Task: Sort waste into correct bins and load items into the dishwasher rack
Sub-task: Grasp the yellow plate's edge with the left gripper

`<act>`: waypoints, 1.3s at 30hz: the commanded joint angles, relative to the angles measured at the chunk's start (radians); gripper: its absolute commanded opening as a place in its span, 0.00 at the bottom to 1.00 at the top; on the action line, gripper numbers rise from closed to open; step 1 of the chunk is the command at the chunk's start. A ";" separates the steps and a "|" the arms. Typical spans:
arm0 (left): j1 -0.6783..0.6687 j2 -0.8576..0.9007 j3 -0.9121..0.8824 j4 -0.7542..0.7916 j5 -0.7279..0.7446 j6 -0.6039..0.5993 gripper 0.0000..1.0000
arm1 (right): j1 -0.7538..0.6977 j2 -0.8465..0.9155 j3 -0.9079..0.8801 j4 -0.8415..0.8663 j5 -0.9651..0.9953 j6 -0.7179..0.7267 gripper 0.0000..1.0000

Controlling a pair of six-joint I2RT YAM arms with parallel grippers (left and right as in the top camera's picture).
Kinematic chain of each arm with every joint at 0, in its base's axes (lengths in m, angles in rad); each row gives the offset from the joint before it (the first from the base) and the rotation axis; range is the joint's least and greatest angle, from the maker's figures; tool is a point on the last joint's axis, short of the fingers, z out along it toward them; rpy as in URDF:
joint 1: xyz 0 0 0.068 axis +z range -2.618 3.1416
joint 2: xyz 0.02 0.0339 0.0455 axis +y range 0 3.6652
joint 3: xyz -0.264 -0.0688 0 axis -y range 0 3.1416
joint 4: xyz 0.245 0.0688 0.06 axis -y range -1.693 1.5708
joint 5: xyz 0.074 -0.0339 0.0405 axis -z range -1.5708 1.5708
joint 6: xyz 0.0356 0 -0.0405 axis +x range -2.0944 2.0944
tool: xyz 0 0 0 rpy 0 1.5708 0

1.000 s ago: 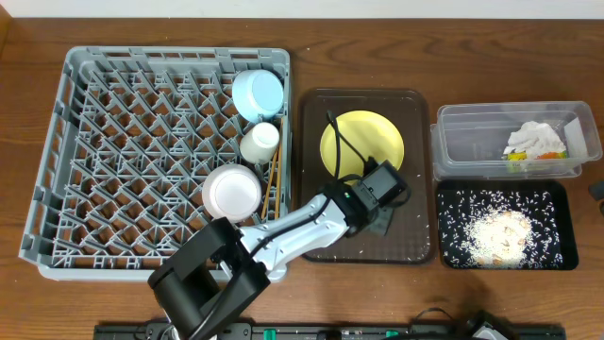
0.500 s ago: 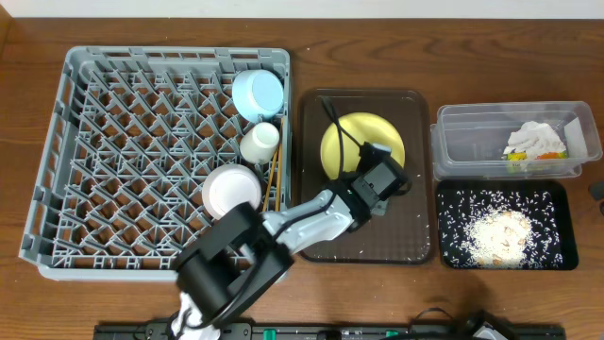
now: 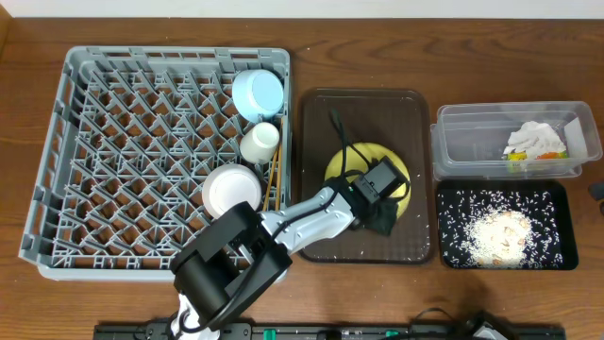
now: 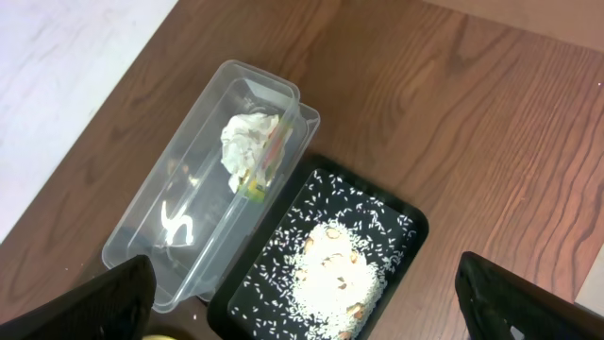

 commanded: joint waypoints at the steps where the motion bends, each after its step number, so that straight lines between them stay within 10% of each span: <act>1: -0.015 0.011 -0.029 -0.051 0.255 0.003 0.15 | -0.013 -0.002 0.000 -0.001 0.000 0.011 0.99; 16: 0.188 -0.177 -0.026 -0.084 0.114 0.004 0.38 | -0.013 -0.002 0.000 -0.001 0.000 0.011 0.99; 24: 0.207 -0.173 -0.058 -0.171 -0.240 0.004 0.38 | -0.013 -0.002 0.000 -0.001 0.000 0.011 0.99; 39: 0.185 -0.140 -0.145 -0.140 -0.233 0.003 0.38 | -0.013 -0.002 0.000 -0.001 0.000 0.011 0.99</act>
